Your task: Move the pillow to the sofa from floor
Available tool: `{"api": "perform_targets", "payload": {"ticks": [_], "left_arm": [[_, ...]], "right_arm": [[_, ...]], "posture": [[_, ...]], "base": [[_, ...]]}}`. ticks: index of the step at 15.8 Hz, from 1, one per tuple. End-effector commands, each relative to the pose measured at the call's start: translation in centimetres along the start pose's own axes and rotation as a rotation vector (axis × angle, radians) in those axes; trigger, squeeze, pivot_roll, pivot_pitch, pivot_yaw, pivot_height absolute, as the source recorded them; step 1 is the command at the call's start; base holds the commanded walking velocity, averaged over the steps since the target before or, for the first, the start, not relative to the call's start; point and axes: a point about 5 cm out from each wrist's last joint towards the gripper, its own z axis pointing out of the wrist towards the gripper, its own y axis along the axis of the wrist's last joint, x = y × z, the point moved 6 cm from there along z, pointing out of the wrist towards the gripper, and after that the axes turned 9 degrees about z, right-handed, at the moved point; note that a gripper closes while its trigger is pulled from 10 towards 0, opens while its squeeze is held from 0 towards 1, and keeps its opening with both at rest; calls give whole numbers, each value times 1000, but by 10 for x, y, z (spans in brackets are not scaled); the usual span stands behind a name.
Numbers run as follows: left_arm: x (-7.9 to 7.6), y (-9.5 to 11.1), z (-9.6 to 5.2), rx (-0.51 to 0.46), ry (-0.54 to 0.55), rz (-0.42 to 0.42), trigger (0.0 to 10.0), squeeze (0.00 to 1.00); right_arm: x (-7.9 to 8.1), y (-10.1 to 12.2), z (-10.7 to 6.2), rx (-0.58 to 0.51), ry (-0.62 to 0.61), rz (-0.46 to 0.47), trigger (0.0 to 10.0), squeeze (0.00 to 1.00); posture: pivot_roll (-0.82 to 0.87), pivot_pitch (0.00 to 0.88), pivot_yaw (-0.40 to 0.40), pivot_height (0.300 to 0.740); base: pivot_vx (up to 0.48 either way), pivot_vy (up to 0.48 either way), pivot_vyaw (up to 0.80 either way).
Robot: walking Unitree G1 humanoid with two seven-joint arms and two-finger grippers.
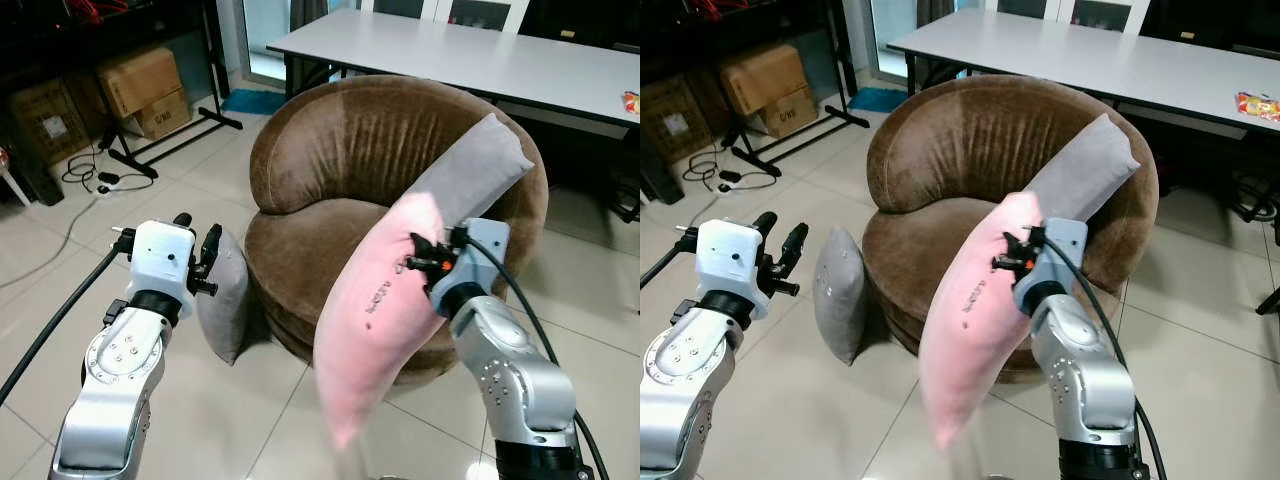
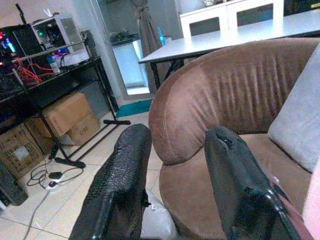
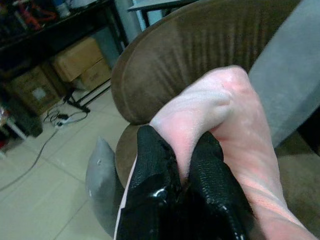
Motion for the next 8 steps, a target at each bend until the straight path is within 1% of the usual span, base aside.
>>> {"api": "perform_targets", "payload": {"ticks": [1, 2, 3, 4, 6, 8], "left_arm": [[3, 5, 0, -20, 11, -7, 10000, 0], [2, 3, -1, -10, 6, -6, 10000, 0], [1, 2, -1, -7, -2, -11, 10000, 0], [-1, 3, -2, -15, -12, -18, 10000, 0], [-2, 4, -2, -20, -15, -21, 10000, 0], [-3, 5, -3, -24, -18, -23, 10000, 0]], "right_arm": [[11, 20, 2, -72, 47, -19, 10000, 0], [9, 19, 2, -68, 40, -20, 10000, 0], [7, 19, 2, -66, 31, -17, 10000, 0], [7, 19, 2, -67, 38, -27, 10000, 0], [9, 21, 4, -70, 48, -42, 10000, 0], [8, 19, 4, -70, 43, -39, 10000, 0]], "posture": [[-61, 0, 0, 740], [-61, 0, -4, 740], [-60, 0, -5, 740], [-60, 0, -7, 740], [-58, 0, -10, 740], [-56, 0, -11, 740]], "base": [[0, 0, 0], [0, 0, 0], [0, 0, 438], [0, 0, 800], [307, 0, 769], [321, 0, 0]]}}
